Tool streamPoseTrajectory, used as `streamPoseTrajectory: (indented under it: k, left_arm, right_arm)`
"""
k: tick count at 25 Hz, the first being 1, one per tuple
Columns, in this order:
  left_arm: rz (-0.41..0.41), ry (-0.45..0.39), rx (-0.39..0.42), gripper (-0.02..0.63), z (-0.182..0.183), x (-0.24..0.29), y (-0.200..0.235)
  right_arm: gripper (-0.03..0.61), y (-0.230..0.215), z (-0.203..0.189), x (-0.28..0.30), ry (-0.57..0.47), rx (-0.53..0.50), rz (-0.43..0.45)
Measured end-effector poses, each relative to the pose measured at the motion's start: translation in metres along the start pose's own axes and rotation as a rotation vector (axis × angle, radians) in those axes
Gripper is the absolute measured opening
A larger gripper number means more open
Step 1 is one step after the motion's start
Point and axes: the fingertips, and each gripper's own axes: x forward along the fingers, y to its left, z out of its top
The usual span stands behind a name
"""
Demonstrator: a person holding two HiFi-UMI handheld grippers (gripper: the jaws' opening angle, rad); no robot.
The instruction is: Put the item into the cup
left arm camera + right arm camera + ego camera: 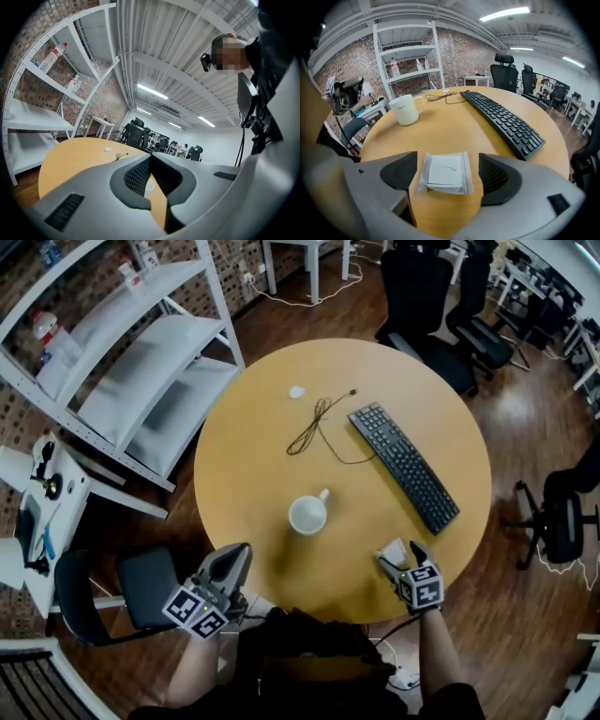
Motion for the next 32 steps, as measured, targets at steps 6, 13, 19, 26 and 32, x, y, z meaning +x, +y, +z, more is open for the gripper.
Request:
streamPoseTrajectory:
  k: [6,13,19,26,32]
  left_arm:
    - [0.019,0.014,-0.008,-0.005,-0.002,-0.006,-0.003]
    - [0.022,0.030,-0.012,-0.006,-0.007,-0.010,-0.004]
    - [-0.002,0.023,-0.003,-0.006,-0.003,-0.010,-0.002]
    - [-0.022,-0.011,0.003,-0.005,0.006,-0.012,0.001]
    - [-0.007,-0.039,0.003,-0.006,0.010,-0.025,0.010]
  right_arm:
    - [0.417,0.004,-0.020,0.018,0.064,-0.029,0.011]
    - [0.382,0.007,-0.025,0.019,0.067,-0.064,-0.024]
    - [0.308,0.011,-0.021,0.010,0.039,-0.023,-0.015]
    - [0.227,0.011,0.022,-0.013,-0.052,-0.030,-0.056]
    - [0.321,0.006,-0.004,0.001,0.054,-0.062,-0.072]
